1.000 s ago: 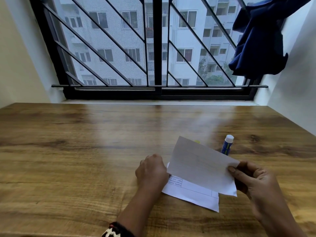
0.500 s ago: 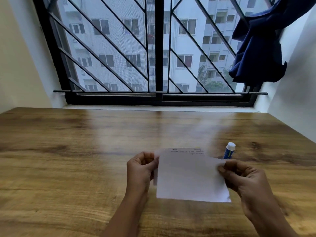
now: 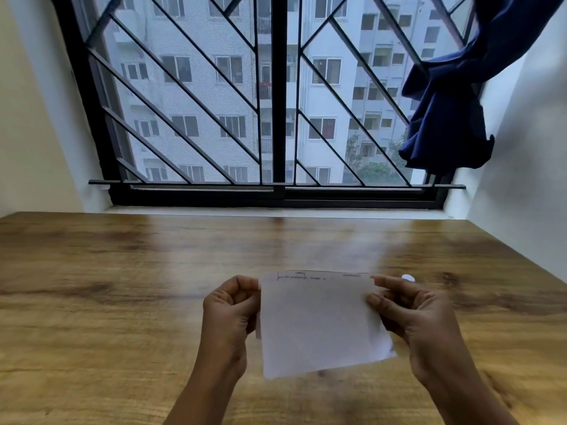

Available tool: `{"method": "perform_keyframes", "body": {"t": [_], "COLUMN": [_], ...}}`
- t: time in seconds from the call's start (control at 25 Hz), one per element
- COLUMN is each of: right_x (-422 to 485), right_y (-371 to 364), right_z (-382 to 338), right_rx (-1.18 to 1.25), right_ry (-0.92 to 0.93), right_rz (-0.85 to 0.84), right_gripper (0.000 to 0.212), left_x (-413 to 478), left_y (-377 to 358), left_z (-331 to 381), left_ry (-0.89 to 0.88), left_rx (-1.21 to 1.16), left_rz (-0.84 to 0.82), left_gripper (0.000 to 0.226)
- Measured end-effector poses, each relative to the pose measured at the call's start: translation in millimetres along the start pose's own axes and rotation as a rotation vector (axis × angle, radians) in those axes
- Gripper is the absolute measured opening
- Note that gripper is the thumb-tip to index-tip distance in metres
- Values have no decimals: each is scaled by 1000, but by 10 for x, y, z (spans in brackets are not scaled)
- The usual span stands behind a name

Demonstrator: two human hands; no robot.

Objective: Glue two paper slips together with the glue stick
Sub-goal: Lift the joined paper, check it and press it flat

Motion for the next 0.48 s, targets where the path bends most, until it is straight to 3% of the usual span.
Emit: {"method": "perform_keyframes", "body": {"t": [0.12, 0.48], "right_x": [14, 34], "right_y": [-19, -26], "right_z": [-16, -58], "right_rx": [31, 12], "right_ry": [-22, -42], "right_rz": [-1, 4], "right_gripper": [18, 12], "left_x": [0, -7], "left_y": [-1, -27], "left_z": [-3, 7], "left_ry": [0, -7], "left_rx": [-21, -52], "left_rz": [0, -16], "left_gripper": [37, 19]}}
Point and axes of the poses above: each hand's wrist, its own x-axis towards the middle knuckle, its own y-axis out of the back of the hand, z = x × y, the point moved 7 cm from there along x, towards the middle knuckle, and after that the axes turned 5 degrees about x, right-handed, at the moved point
